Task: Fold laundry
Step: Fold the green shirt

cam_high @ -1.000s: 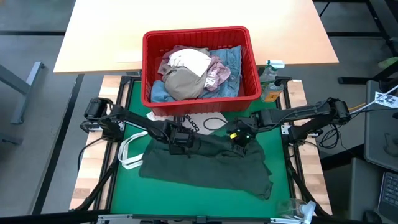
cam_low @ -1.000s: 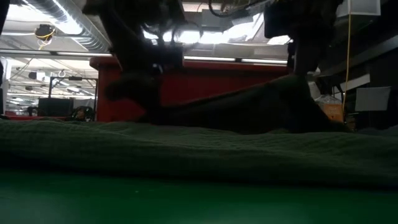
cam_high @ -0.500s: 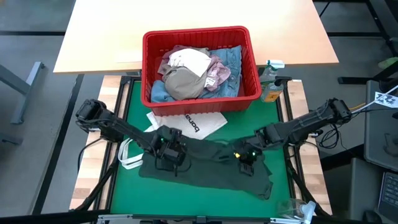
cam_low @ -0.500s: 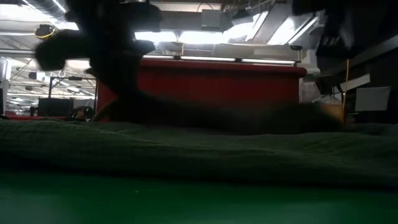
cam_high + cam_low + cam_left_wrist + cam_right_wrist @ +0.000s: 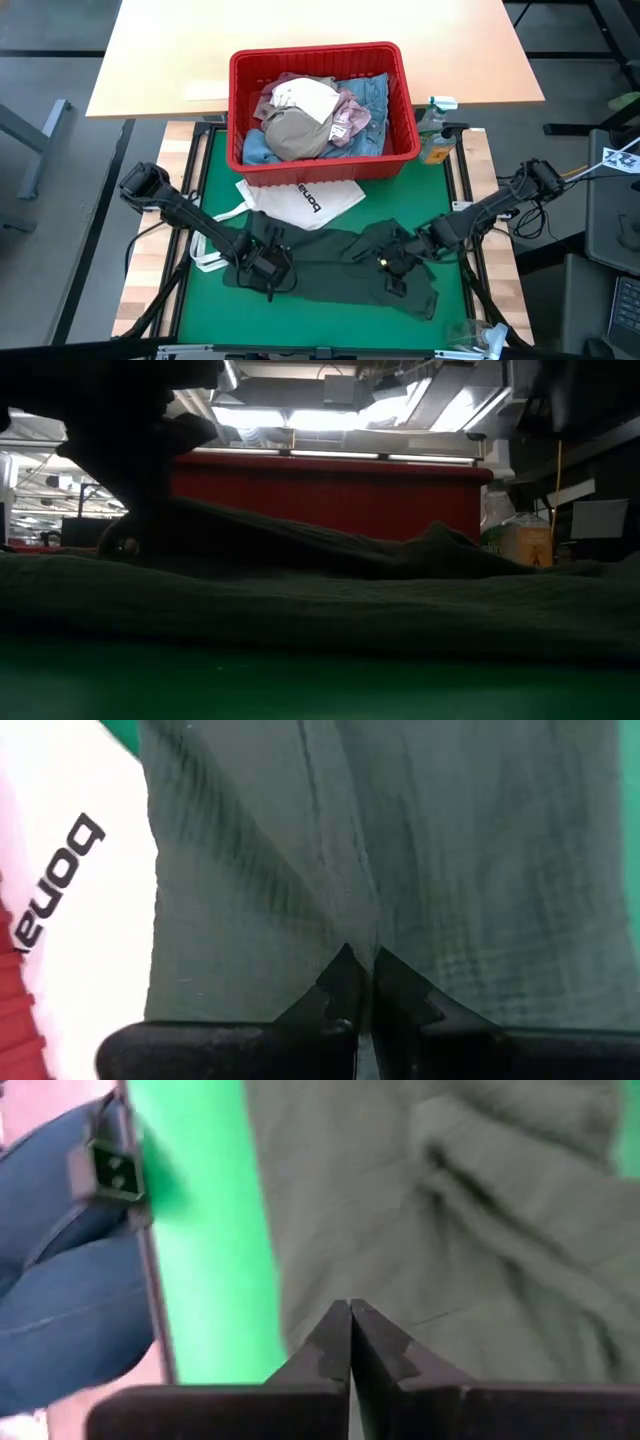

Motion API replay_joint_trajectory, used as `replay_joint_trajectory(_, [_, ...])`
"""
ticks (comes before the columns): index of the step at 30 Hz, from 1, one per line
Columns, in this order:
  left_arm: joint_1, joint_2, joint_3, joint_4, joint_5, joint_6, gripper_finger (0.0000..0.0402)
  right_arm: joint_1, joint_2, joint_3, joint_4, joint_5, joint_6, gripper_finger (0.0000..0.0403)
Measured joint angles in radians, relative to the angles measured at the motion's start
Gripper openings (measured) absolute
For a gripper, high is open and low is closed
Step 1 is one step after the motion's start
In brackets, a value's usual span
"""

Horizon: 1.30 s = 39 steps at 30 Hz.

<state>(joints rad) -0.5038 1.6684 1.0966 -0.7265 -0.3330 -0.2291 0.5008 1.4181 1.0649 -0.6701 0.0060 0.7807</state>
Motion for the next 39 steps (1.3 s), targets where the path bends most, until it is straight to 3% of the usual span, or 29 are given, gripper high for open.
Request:
replay_joint_trajectory(10, [-0.014,0.000,0.000,0.003,0.007,-0.007,0.0008,-0.101,0.004,0.000,-0.035,0.043,-0.161,0.0032])
replay_joint_trajectory(19, [-0.014,0.000,0.000,0.005,0.006,-0.008,0.0008,-0.196,0.008,0.000,-0.234,0.067,-0.272,0.0152])
replay_joint_trajectory(23, [-0.014,0.000,0.000,0.006,0.006,-0.008,0.0008,-0.240,0.007,-0.010,-0.336,0.097,-0.373,0.0186])
replay_joint_trajectory(31, [-0.014,0.000,0.000,0.013,0.005,-0.016,0.0008,-0.325,0.008,-0.136,-0.249,0.048,-0.504,0.0192])
replay_joint_trajectory(39, [-0.014,0.000,0.000,0.013,0.005,-0.030,0.0008,-0.331,0.008,-0.177,-0.194,0.028,-0.584,0.0192])
